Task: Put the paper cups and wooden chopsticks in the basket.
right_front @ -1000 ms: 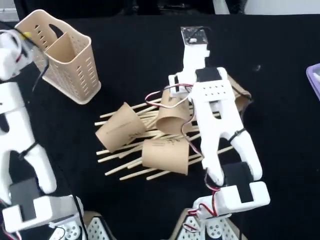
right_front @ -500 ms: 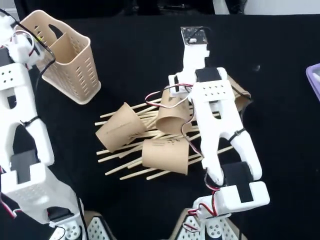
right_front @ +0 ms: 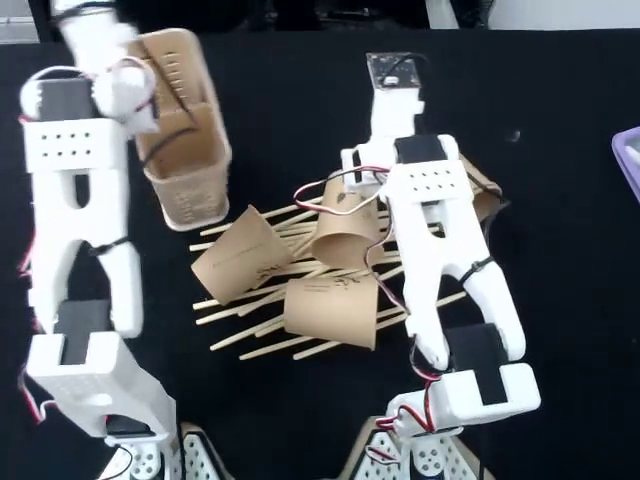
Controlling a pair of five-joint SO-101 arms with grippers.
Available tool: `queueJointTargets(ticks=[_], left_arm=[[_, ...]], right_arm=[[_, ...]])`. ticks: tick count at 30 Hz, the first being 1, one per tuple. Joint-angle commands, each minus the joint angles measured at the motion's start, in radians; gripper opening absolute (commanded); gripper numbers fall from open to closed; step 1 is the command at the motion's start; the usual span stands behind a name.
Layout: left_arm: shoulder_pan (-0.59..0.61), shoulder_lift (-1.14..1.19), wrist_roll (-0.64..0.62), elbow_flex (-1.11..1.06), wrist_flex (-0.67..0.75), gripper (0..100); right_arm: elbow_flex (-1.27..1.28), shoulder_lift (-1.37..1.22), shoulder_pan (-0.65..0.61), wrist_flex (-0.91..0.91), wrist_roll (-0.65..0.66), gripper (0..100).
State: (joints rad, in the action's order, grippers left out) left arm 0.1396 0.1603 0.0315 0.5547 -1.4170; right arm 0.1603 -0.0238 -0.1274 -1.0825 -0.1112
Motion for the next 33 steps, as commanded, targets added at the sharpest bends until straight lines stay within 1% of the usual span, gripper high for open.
queueJointTargets(ticks=[1,3,6,7,10,14,16,18,21,24,27,30,33], left_arm=[[-0.105,-0.005,0.175,0.025,-0.066,4],[-0.133,0.002,0.204,0.018,-0.066,4],[-0.186,0.003,0.213,0.016,-0.066,4],[-0.211,0.003,0.213,0.016,-0.066,4],[-0.282,-0.008,0.215,0.025,-0.068,4],[-0.346,-0.009,0.216,0.022,-0.072,4],[-0.355,-0.009,0.216,0.016,-0.074,4],[-0.357,-0.009,0.216,0.016,-0.074,4],[-0.357,-0.009,0.216,0.025,-0.072,4],[-0.357,-0.006,0.216,0.016,-0.072,4],[-0.357,0.0,0.215,0.016,-0.071,4],[-0.358,-0.002,0.21,0.018,-0.068,4],[-0.36,-0.008,0.209,0.022,-0.071,4]], right_arm=[[-0.021,0.12,0.057,0.011,-0.021,13.0],[-0.041,0.189,0.084,-0.025,-0.02,13.0],[-0.087,0.32,0.106,-0.068,-0.014,13.0],[-0.094,0.354,0.115,-0.063,0.008,13.0],[-0.081,0.424,0.117,-0.003,0.064,13.0],[-0.035,0.423,0.089,0.095,0.074,13.5],[-0.002,0.409,0.075,0.132,0.074,14.3],[0.035,0.389,0.032,0.19,0.075,19.1],[0.077,0.355,0.015,0.275,0.075,26.0],[0.081,0.338,-0.011,0.308,0.075,26.0],[0.081,0.348,-0.075,0.31,0.075,26.1],[0.085,0.358,-0.106,0.322,0.075,26.1],[0.124,0.331,-0.107,0.419,0.075,26.1]])
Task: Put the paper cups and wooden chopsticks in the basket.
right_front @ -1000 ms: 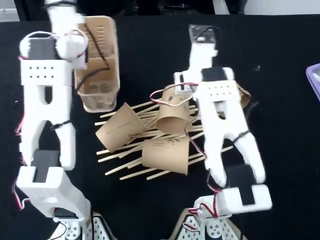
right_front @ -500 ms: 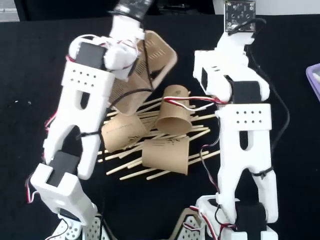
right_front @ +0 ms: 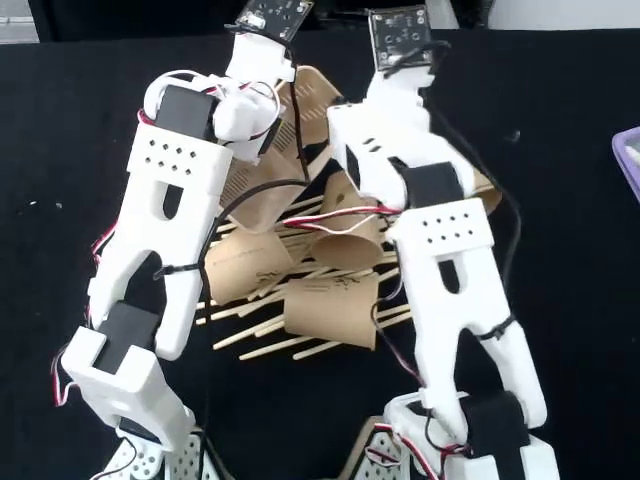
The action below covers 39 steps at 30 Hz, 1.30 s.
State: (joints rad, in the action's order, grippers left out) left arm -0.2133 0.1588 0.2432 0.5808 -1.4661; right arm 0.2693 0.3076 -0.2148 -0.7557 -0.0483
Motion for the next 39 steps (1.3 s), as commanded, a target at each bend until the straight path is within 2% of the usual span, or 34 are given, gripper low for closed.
queueJointTargets(ticks=[1,5,7,9,10,12,14,17,20,21,28,30,34,39], left_arm=[[-0.007,-0.006,-0.003,-0.004,-0.021,4],[-0.012,-0.006,-0.003,-0.004,-0.023,4],[-0.028,-0.006,-0.003,-0.008,-0.023,4],[-0.041,-0.006,-0.003,-0.01,-0.023,4],[-0.048,-0.006,-0.003,-0.007,-0.023,4],[-0.067,-0.005,-0.003,-0.004,-0.018,4],[-0.071,-0.003,-0.002,-0.001,-0.015,4],[-0.067,-0.005,0.002,0.001,-0.009,6],[-0.05,-0.008,-0.012,0.002,0.005,17],[-0.044,-0.008,-0.038,0.016,0.005,19],[-0.001,-0.008,-0.143,0.278,-0.005,19],[0.002,-0.008,-0.175,0.367,-0.066,19],[0.005,-0.008,-0.178,0.55,-0.299,19],[0.036,0.003,-0.219,0.458,-0.295,19]], right_arm=[[0.033,-0.021,-0.02,0.146,0.012,26.1],[0.071,-0.116,0.0,0.316,0.043,25.1],[0.068,-0.162,0.003,0.338,0.109,17.8],[0.068,-0.203,0.0,0.353,0.207,3.4],[0.068,-0.216,0.003,0.354,0.249,0.5],[0.074,-0.223,0.021,0.35,0.285,3.1],[0.082,-0.219,0.06,0.35,0.253,1.1],[0.113,-0.203,0.129,0.356,0.126,1.0],[0.15,-0.173,0.193,0.358,0.026,1.1],[0.16,-0.16,0.204,0.358,0.017,1.1],[0.22,-0.099,0.209,0.361,0.009,1.1],[0.217,-0.093,0.212,0.361,-0.008,1.1],[0.189,-0.09,0.215,0.356,-0.063,1.1],[0.151,-0.107,0.21,0.351,-0.068,1.1]])
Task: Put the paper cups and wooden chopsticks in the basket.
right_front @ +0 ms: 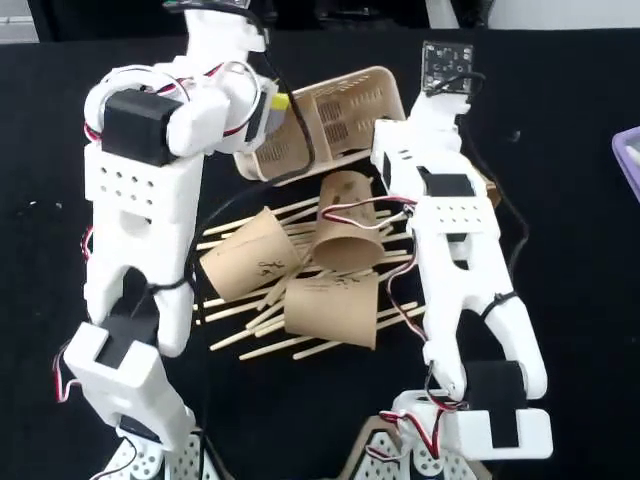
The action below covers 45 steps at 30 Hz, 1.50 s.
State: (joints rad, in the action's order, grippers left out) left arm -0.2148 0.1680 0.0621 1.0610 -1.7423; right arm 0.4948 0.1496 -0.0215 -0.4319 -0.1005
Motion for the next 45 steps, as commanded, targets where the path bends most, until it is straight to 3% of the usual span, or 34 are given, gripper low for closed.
queueJointTargets(ticks=[1,7,14,16,19,23,27,33,37,45], left_arm=[[0.039,-0.005,-0.038,-0.077,-0.018,19],[0.03,-0.006,-0.034,-0.311,-0.008,19],[0.105,0.057,-0.04,-0.519,0.244,19],[0.133,0.061,-0.041,-0.539,0.281,15],[0.186,0.055,-0.081,-0.533,0.322,2],[0.254,0.054,-0.198,-0.469,0.361,3],[0.263,0.055,-0.204,-0.415,0.356,3],[0.24,0.063,-0.129,-0.317,0.193,3],[0.226,0.061,-0.08,-0.272,0.12,3],[0.228,0.175,-0.081,-0.288,0.172,5]], right_arm=[[-0.081,0.05,0.018,0.028,-0.015,1.1],[-0.136,0.004,0.011,0.026,-0.015,1.1],[-0.151,-0.027,-0.003,0.025,-0.012,1.1],[-0.151,-0.027,-0.002,0.025,-0.011,1.1],[-0.156,-0.027,-0.006,-0.025,-0.009,1.1],[-0.199,-0.025,-0.011,-0.147,-0.009,1.1],[-0.335,-0.025,-0.006,-0.381,-0.009,1.1],[-0.519,-0.031,-0.031,-0.654,-0.009,1.1],[-0.549,-0.035,-0.064,-0.704,-0.008,1.1],[-0.547,-0.122,-0.074,-0.647,-0.008,1.1]])
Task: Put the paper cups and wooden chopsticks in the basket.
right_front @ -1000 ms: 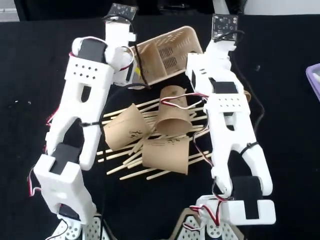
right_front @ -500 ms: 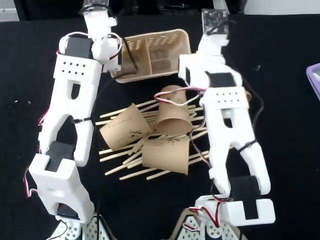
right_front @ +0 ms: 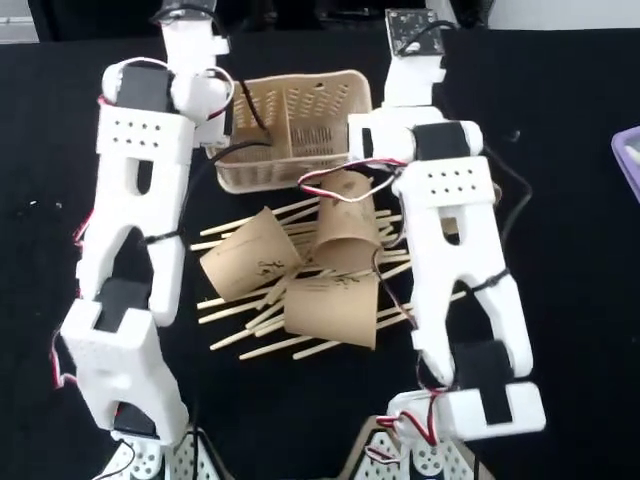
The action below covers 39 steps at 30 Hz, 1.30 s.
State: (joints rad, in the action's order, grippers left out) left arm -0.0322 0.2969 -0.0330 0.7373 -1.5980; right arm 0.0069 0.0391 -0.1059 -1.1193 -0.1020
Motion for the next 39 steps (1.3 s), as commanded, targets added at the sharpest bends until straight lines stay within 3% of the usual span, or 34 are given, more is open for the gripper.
queueJointTargets(ticks=[1,5,11,16,21,29,35,39], left_arm=[[0.047,0.071,0.012,0.036,0.037,7],[0.05,0.126,0.011,0.061,0.034,14],[0.048,0.127,0.011,0.219,0.029,14],[0.048,0.127,0.011,0.367,0.029,14],[0.048,0.127,0.011,0.486,0.015,14],[0.074,0.13,0.014,0.783,-0.167,14],[0.222,0.118,0.012,0.719,-0.167,14],[0.321,-0.023,0.015,0.449,-0.167,14]], right_arm=[[-0.067,-0.035,0.009,0.043,-0.006,1.2],[-0.117,-0.091,0.005,0.032,-0.006,3.7],[-0.196,-0.097,-0.031,0.021,-0.006,27.2],[-0.306,-0.097,-0.069,0.02,0.008,24.3],[-0.417,-0.107,-0.117,0.02,0.13,24.3],[-0.549,0.016,-0.061,-0.155,0.155,24.4],[-0.556,0.143,0.055,-0.465,0.241,24.1],[-0.463,0.182,0.192,-0.516,0.364,24.2]])
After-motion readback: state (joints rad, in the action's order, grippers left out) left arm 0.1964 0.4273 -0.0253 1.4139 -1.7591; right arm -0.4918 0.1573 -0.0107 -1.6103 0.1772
